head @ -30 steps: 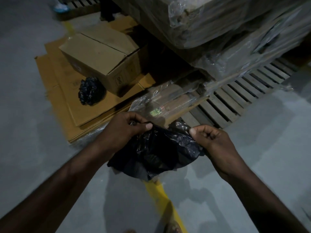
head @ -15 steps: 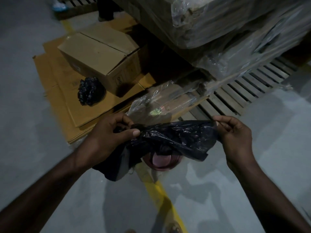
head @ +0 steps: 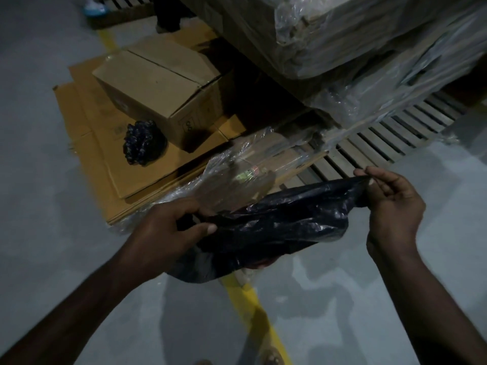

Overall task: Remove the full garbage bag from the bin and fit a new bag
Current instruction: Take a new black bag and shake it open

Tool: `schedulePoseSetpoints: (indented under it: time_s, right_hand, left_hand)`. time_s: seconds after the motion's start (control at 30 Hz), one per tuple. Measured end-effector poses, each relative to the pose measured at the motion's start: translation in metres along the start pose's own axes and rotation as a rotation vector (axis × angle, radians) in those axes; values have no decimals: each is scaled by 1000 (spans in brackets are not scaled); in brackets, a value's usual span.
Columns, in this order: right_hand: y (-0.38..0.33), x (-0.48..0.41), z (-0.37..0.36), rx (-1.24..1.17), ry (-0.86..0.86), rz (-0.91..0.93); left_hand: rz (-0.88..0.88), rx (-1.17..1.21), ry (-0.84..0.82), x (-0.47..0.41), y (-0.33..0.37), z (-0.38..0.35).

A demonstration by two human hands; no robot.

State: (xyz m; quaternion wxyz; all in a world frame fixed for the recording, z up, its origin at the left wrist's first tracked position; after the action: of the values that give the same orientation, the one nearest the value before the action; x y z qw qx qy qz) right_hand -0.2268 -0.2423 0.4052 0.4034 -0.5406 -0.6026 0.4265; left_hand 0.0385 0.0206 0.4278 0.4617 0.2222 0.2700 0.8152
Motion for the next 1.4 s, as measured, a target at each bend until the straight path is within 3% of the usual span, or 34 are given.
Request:
schedulePoseSetpoints:
  time_s: [0.1,0.17,0.27,0.37,0.5,0.6,0.7,0.87,0.93,1.03,1.17,1.23,1.3,1.4]
  right_hand:
    - [12,17,4,7,73,-149]
    - [26,37,8,-18,54,-373]
    - [41,74,1,-183,-233,-660]
    - [48,106,-18,-292,-528,-750]
    - [57,138,-47,-176,-717,-803]
    - [54,148,-70,-158,-758,-767]
    - [50,145,-82,-63,-701,-607]
    - [46,128,-80,-44,-562,-599]
    - [42,123,-80,-103,-597,-620]
    - [35,115,-82,-227,-655,-693]
    - [26,102,-88,-302,-592,-661]
    - [24,96,-90,-253,-523,-543]
    - [26,95,-90,-68,-477,-339]
    - [37,110,-95,149,-589,-161]
  left_hand:
    - [55,83,84,5,10,-7]
    - [70,171,92,5,19,-17]
    - [140,350,103,2,28,-31]
    - [257,544,125,-6,28,-40]
    - [335,679,113,-15,27,-51]
    - [298,696,90,-15,38,-59]
    - [248,670,52,-15,45,-61]
    - [43,450,193,-14,20,-36]
    - [37,543,44,-11,-1,-37]
    - [65,662,-313,1,-23,-56]
    - [183,682,-651,24,-26,-92]
    - [270,707,-631,30,-27,-105]
    - [444,749,-511,31,-28,-106]
    - [730,919,-270,27,-28,-91]
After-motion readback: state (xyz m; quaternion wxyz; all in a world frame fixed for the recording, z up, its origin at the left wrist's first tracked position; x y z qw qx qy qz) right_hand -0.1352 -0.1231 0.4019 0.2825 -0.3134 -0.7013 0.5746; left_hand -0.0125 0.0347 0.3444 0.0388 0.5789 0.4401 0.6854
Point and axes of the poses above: each hand's wrist, its own x-axis away from the middle knuckle, its own z-axis out of the back of the hand, y = z × x, the point moved 3 cm from there along -x, towards the middle knuckle, and after that the axes turned 15 degrees about -x, right-handed, at the moved point
